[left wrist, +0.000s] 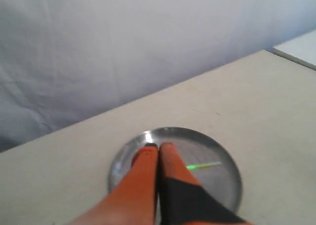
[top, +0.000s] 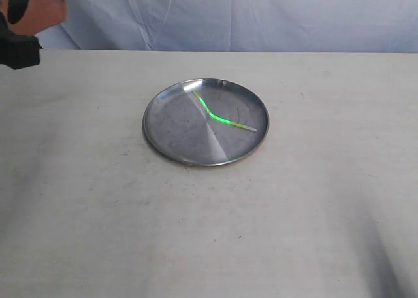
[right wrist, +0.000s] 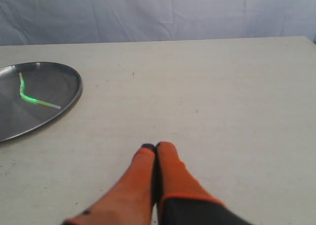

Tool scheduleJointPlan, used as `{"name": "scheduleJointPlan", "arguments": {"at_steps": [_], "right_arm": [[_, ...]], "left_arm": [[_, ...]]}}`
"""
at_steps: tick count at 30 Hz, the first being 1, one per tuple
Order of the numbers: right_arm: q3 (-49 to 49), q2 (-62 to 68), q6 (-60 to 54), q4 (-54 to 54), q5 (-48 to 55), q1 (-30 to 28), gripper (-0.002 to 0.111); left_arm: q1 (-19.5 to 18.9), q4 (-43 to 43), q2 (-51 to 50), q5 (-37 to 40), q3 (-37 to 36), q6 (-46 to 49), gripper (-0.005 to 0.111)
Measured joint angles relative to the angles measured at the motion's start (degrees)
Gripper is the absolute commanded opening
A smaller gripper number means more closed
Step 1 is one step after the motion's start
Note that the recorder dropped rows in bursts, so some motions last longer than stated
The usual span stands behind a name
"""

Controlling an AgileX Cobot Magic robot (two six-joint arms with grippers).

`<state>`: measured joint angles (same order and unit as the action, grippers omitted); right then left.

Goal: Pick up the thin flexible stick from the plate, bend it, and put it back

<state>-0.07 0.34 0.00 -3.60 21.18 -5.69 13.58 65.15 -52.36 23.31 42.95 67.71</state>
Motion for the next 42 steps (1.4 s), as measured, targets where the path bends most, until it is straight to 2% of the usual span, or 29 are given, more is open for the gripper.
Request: {"name": "scheduleJointPlan", "arguments": {"at_steps": [4, 7, 12, 14, 17, 21, 24, 26, 32, 36, 42], "right_arm": [[0.0, 0.0, 0.0, 0.0, 0.0, 0.0, 0.001], [0.0, 0.0, 0.0, 0.0, 0.0, 0.0, 0.001], [0.0, 0.0, 0.0, 0.0, 0.0, 0.0, 0.001], [0.0, 0.0, 0.0, 0.0, 0.0, 0.0, 0.001], [0.0, 0.0, 0.0, 0.0, 0.0, 0.0, 0.001], [0.0, 0.0, 0.0, 0.0, 0.0, 0.0, 0.001], [0.0, 0.0, 0.0, 0.0, 0.0, 0.0, 0.001], [0.0, 0.0, 0.0, 0.0, 0.0, 0.0, 0.001], [0.0, 0.0, 0.0, 0.0, 0.0, 0.0, 0.001], [0.0, 0.0, 0.0, 0.0, 0.0, 0.0, 0.001], [0.0, 0.0, 0.0, 0.0, 0.0, 0.0, 0.001]], "left_arm": [[0.0, 3.4, 8.5, -11.4, -7.5, 0.1, 0.000], [0.0, 4.1, 14.7, -16.4, -13.1, 0.2, 0.000], [0.0, 0.8, 24.0, -17.4, -20.9, 0.1, 0.000], [0.0, -2.3, 27.1, -17.1, -23.3, -2.7, 0.000], [0.0, -15.8, 30.4, -17.1, -26.4, -19.6, 0.000], [-1.2, -45.1, 32.6, -17.2, -30.4, -51.4, 0.000], [-2.8, -59.1, 33.6, -17.7, -33.7, -67.0, 0.000], [-4.0, -63.3, 34.9, -18.6, -35.9, -71.7, 0.000], [-7.7, -66.5, 43.5, -19.3, -42.2, -75.3, 0.000], [-10.1, -66.4, 50.2, -16.9, -42.7, -75.6, 0.000], [-11.1, -65.1, 52.0, -10.8, -42.7, -73.5, 0.000]]}}
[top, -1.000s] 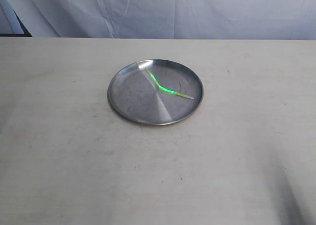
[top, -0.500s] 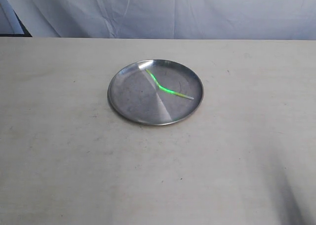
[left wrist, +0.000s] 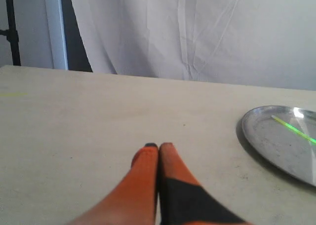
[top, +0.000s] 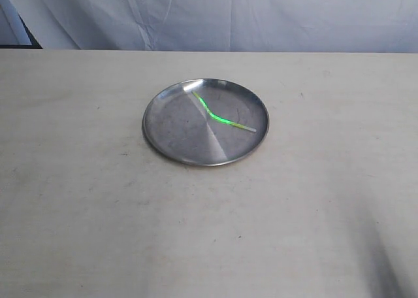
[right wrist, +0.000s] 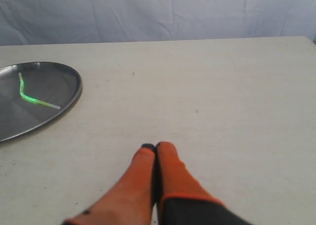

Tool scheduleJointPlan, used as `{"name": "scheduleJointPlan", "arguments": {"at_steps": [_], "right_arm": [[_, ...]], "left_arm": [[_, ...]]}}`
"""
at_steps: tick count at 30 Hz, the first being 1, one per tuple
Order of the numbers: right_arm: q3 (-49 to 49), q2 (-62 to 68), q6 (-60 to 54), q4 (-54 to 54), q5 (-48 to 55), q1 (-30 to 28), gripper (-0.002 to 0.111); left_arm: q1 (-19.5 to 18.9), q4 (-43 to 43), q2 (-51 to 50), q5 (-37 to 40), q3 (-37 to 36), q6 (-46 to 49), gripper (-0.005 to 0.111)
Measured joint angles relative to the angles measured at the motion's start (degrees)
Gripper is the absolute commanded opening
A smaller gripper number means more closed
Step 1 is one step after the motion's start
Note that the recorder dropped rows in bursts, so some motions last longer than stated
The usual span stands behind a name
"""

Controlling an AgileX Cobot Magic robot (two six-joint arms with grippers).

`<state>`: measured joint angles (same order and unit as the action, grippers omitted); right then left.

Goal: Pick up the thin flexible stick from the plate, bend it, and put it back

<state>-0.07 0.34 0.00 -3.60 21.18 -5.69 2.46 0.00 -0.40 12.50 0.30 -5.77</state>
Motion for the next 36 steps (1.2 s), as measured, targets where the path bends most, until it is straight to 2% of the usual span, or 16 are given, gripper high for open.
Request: {"name": "scheduleJointPlan", "arguments": {"at_steps": [13, 36], "right_arm": [[0.0, 0.0, 0.0, 0.0, 0.0, 0.0, 0.001], [0.0, 0.0, 0.0, 0.0, 0.0, 0.0, 0.001]], "left_arm": [[-0.1, 3.0, 0.1, 0.8, 0.0, 1.8, 0.000], [-0.1, 1.6, 0.1, 0.8, 0.0, 1.8, 0.000]]}}
